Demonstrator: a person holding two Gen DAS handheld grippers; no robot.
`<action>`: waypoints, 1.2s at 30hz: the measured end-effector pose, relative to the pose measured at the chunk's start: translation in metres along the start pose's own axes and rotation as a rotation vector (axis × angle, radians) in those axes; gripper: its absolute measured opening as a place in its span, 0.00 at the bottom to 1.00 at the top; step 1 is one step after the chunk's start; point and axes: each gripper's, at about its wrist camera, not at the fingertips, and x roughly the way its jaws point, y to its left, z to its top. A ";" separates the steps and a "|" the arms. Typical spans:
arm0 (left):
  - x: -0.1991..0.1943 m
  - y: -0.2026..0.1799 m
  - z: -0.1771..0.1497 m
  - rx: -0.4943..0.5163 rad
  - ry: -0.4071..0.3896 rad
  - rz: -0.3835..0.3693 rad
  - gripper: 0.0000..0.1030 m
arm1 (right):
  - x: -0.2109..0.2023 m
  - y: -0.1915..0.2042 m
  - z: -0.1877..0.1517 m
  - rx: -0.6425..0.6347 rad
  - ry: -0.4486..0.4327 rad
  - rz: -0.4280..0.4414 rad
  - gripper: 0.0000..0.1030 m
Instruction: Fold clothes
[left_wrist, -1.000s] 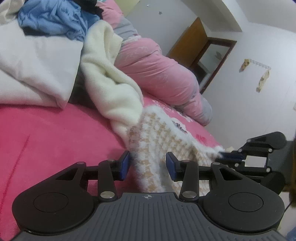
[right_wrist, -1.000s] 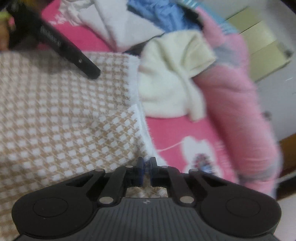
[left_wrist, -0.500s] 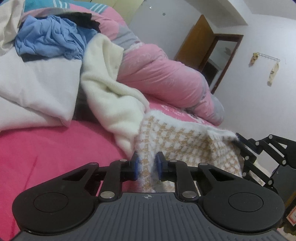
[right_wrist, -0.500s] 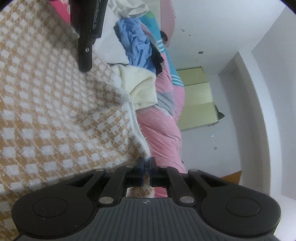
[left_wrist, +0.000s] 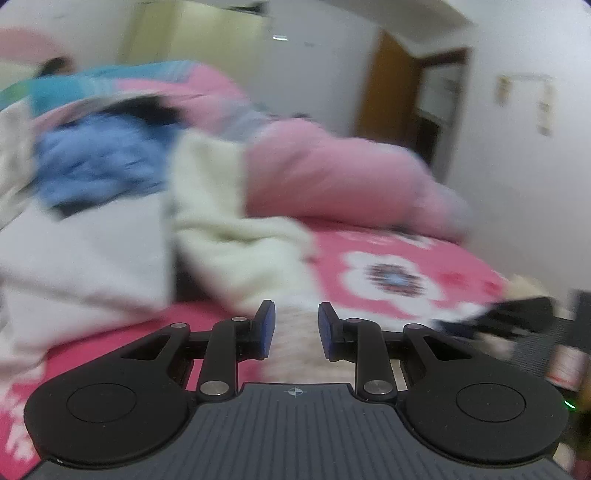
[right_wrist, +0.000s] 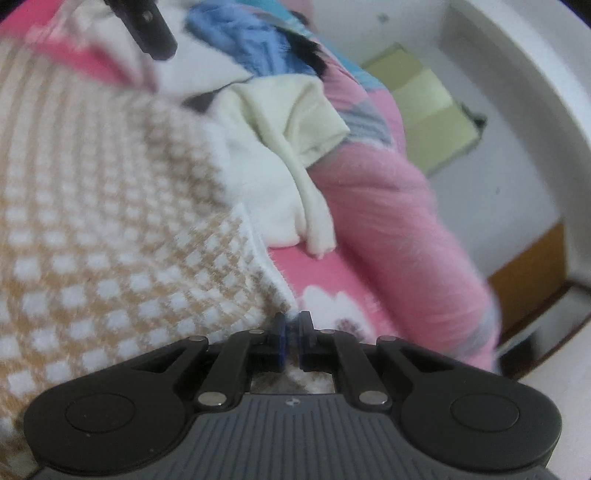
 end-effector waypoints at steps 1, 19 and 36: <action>0.004 -0.011 0.004 0.016 0.030 -0.039 0.25 | 0.002 -0.007 0.001 0.050 0.005 0.026 0.06; 0.117 -0.060 -0.026 0.024 0.336 -0.036 0.26 | -0.018 -0.235 -0.145 0.952 0.165 0.042 0.70; 0.118 -0.059 -0.018 0.026 0.227 0.049 0.28 | -0.016 -0.226 -0.233 1.389 0.008 0.158 0.05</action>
